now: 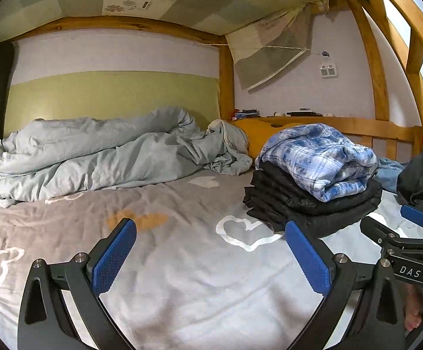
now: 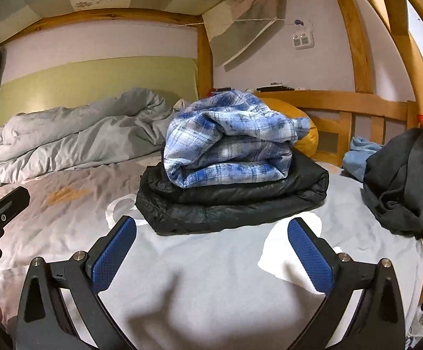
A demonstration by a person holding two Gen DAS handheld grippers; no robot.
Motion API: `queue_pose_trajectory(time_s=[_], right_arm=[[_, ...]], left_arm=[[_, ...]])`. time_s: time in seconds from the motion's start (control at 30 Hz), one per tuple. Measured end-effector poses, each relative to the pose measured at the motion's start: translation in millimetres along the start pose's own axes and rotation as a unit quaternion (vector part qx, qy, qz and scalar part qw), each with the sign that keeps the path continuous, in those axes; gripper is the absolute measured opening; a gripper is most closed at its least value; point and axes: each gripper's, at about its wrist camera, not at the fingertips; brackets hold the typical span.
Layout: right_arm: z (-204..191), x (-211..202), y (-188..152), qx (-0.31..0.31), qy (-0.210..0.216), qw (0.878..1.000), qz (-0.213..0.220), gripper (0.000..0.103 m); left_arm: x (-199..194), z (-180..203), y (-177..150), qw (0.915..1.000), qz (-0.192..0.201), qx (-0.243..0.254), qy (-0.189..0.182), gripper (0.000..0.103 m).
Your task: Fold large clothes
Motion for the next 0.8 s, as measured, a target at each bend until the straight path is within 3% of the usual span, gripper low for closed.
queue_pose_trajectory(time_s=[0.8], right_arm=[[2.5, 2.2, 1.7, 0.007, -0.005, 1.0, -0.013, 0.103]], left_arm=[[6.0, -1.4, -3.1, 0.9999, -0.01, -0.009, -0.005, 0.103]])
Point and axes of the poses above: each gripper's, at about its wrist camera, not at the fingertips, and x roughly the way its jaws point, z to its right, y to its top, and after that the axes turned 4 degrees about y, right-handed
